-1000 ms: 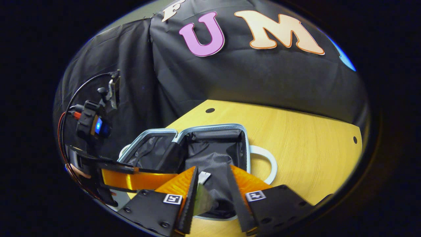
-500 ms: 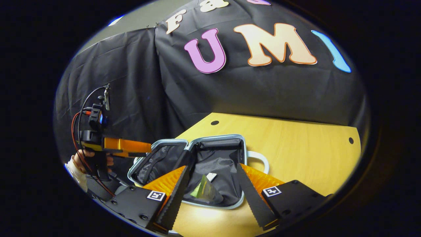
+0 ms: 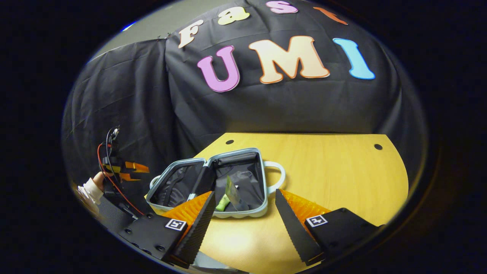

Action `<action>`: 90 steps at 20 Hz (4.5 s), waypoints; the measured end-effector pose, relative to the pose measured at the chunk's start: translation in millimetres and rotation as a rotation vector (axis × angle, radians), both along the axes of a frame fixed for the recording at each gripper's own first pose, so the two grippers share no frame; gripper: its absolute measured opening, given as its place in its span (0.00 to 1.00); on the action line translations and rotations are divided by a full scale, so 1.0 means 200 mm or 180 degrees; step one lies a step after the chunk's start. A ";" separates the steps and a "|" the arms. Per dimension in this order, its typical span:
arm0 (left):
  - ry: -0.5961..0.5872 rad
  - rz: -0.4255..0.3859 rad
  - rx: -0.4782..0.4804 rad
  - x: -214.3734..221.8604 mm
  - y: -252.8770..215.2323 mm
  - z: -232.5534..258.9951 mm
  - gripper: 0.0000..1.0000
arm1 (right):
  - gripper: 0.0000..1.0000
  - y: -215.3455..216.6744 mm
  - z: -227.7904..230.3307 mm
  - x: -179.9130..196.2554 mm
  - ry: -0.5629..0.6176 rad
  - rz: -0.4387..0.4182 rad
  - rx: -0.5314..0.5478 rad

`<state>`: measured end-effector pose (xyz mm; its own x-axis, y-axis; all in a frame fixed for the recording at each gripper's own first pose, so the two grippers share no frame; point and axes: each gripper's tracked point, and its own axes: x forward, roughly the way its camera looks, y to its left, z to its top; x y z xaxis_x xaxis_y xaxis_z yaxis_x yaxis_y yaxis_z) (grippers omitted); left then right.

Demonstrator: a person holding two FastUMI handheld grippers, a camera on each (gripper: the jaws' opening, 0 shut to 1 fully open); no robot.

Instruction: First open the suitcase, pack the skin care products into it, and then close the suitcase.

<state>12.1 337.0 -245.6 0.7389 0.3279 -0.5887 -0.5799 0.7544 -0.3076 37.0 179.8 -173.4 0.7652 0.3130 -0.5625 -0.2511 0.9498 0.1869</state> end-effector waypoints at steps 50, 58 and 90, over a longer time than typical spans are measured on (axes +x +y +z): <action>-0.0820 -0.1872 0.0761 0.83 -1.45 0.99 0.01 | 0.98 -0.97 0.24 -0.37 -0.0299 -0.1211 -0.0364; -0.0700 -0.2331 0.0545 0.97 -1.98 0.80 0.02 | 0.98 -1.09 0.23 -0.46 -0.0249 -0.1336 -0.0399; -0.1102 -0.2324 0.1228 0.35 -2.67 0.64 0.95 | 0.98 -1.05 0.45 -0.42 -0.0752 -0.1072 -0.0138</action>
<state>81.3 -196.2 -118.2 0.9567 -0.1644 -0.2401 0.1633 0.9863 -0.0248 -47.2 -29.5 -84.3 0.9305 0.0027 -0.3662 0.0440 0.9919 0.1192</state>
